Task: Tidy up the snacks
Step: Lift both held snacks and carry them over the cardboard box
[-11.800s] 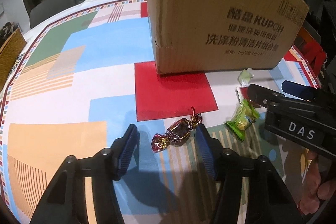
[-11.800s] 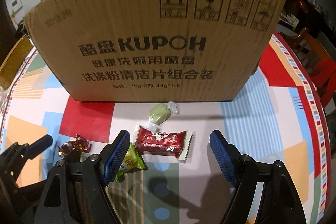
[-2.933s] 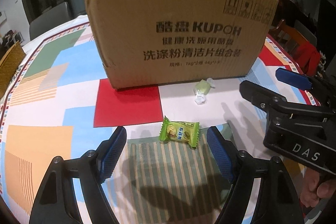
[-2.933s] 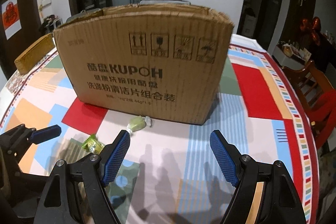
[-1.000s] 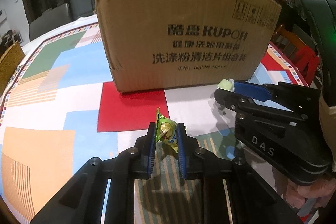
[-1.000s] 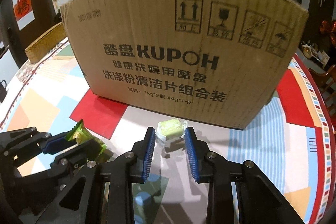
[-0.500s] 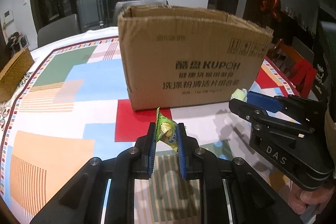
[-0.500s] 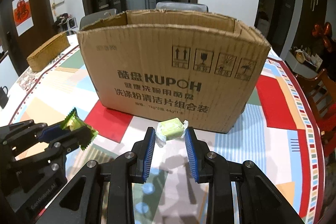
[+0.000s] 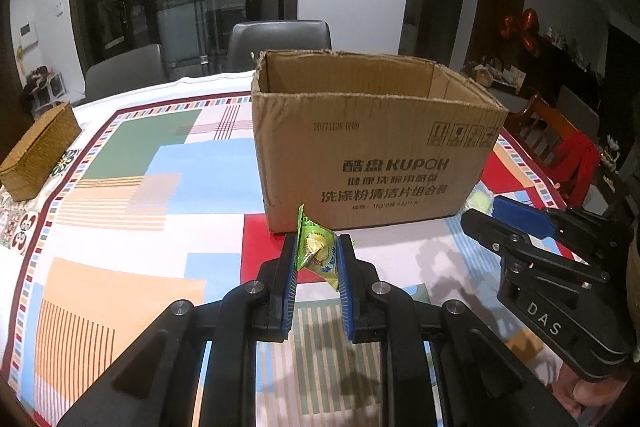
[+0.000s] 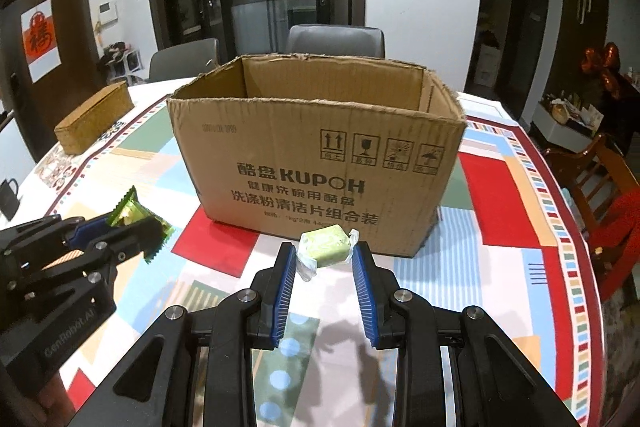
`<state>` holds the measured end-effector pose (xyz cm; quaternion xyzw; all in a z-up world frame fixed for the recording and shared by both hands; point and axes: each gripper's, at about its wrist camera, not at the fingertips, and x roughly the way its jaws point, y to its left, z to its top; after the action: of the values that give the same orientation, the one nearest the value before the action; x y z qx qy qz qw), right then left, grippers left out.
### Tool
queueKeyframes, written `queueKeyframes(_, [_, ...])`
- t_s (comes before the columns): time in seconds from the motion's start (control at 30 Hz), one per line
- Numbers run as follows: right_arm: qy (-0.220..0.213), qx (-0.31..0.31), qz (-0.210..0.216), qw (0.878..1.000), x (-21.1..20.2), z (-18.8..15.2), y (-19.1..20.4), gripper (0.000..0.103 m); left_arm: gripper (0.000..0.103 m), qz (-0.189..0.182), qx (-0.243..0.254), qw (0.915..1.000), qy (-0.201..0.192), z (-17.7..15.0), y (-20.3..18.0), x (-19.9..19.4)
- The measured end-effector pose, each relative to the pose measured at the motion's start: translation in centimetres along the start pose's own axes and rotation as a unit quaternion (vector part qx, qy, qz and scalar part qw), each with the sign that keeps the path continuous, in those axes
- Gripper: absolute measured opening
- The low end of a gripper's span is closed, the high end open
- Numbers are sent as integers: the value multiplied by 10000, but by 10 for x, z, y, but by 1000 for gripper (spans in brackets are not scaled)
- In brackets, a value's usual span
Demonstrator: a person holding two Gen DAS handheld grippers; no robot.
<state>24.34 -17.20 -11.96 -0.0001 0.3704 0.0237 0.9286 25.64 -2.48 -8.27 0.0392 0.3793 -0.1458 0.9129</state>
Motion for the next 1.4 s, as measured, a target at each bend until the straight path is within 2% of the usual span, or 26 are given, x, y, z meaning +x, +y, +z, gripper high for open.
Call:
queueKeyframes(0.6, [-366, 220, -154, 9990, -39, 26, -6, 31, 19, 16, -2, 9992, -405, 33, -5, -32])
queueKeyframes(1.4, [-852, 372, -277, 9953, -64, 76, -15, 31, 20, -44, 40, 9965, -830, 92, -7, -43])
